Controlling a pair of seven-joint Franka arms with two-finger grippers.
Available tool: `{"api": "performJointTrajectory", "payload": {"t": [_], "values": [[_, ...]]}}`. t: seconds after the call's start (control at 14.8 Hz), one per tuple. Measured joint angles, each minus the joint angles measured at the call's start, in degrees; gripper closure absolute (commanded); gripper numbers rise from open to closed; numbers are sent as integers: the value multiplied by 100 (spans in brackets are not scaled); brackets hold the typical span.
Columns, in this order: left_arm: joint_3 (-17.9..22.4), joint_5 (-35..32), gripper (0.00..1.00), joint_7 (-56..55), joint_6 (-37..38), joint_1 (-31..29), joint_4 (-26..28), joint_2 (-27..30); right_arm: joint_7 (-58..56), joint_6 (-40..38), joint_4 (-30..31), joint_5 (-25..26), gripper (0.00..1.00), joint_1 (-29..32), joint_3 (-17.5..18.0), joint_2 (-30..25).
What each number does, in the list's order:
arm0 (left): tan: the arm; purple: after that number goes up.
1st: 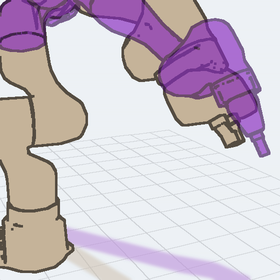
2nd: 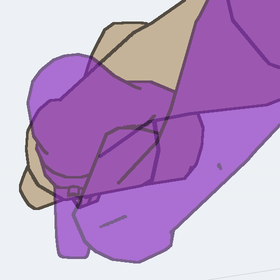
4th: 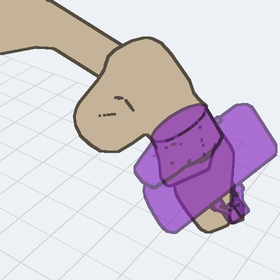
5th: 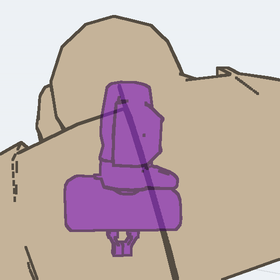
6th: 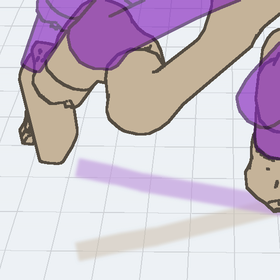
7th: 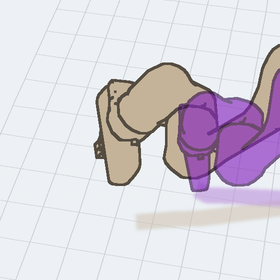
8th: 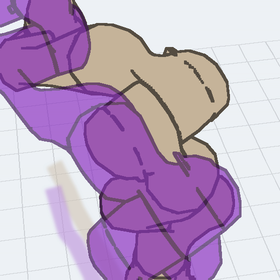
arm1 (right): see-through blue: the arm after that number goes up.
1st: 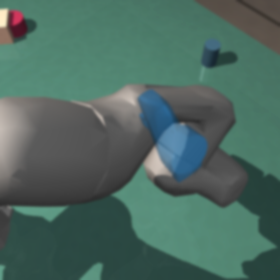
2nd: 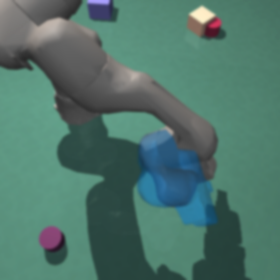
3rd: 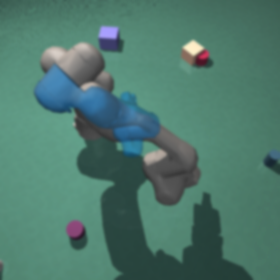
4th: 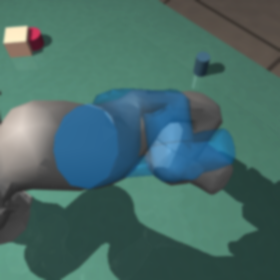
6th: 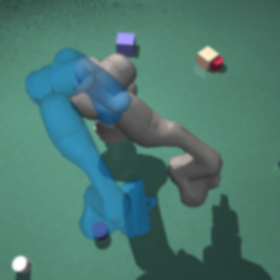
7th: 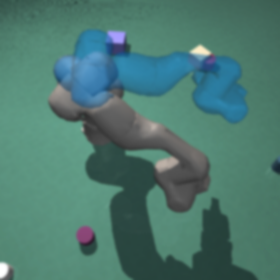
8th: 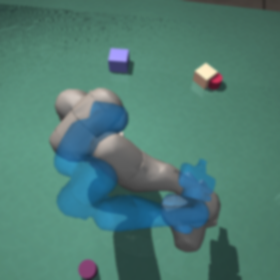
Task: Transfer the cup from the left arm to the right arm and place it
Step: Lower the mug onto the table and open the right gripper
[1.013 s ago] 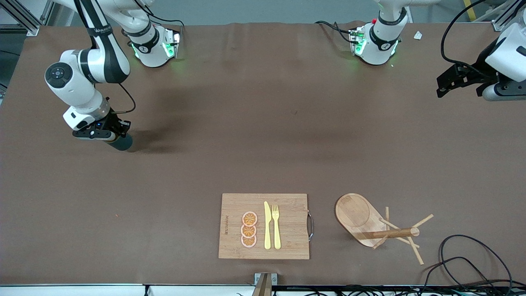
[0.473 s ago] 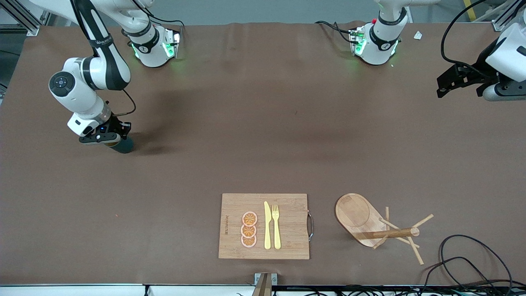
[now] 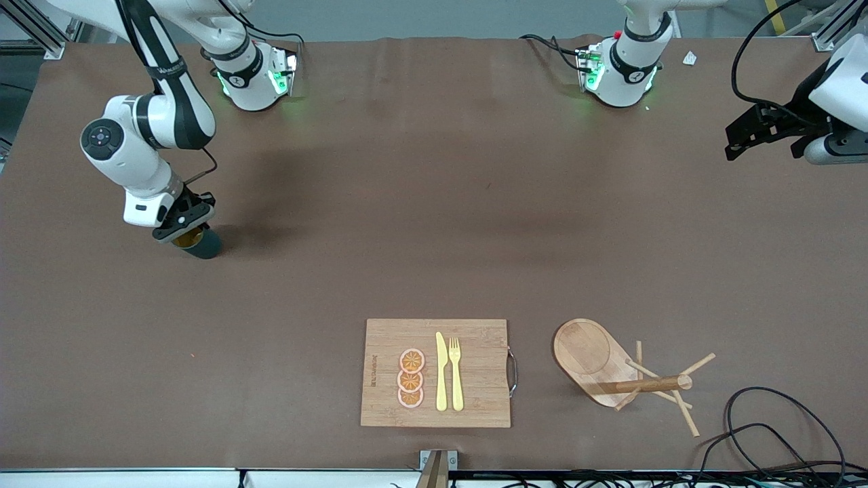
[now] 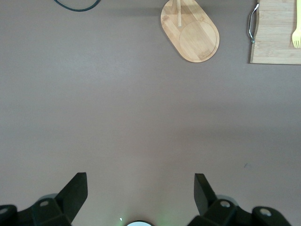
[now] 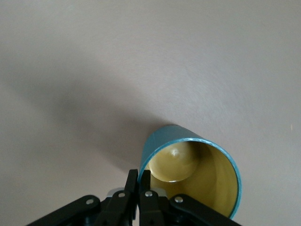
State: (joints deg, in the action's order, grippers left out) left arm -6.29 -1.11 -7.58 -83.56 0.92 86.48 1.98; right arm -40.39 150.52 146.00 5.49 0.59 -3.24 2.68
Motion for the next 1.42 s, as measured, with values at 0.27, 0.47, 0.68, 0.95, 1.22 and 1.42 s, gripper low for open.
{"api": "performJointTrajectory", "payload": {"t": [0.27,0.47,0.68,0.95,1.22,1.42], "values": [[1,0,0,0,0,0,0,0,-1156,5,-106,4,100,89,-9,135],[1,0,0,0,0,0,0,-4,-1334,6,-151,4,25,132,-9,171],[0,0,0,0,0,0,0,-4,-1334,23,-163,4,0,192,-9,199],[-4,1,0,0,-33,2,0,-8,-1334,13,-215,4,0,205,-9,219],[-12,17,0,0,-84,4,0,-18,-1144,-644,-605,-76,0,210,-9,-19],[-12,17,0,0,-89,5,0,-18,-1045,-1724,-1450,-574,0,241,-17,-317]]}}
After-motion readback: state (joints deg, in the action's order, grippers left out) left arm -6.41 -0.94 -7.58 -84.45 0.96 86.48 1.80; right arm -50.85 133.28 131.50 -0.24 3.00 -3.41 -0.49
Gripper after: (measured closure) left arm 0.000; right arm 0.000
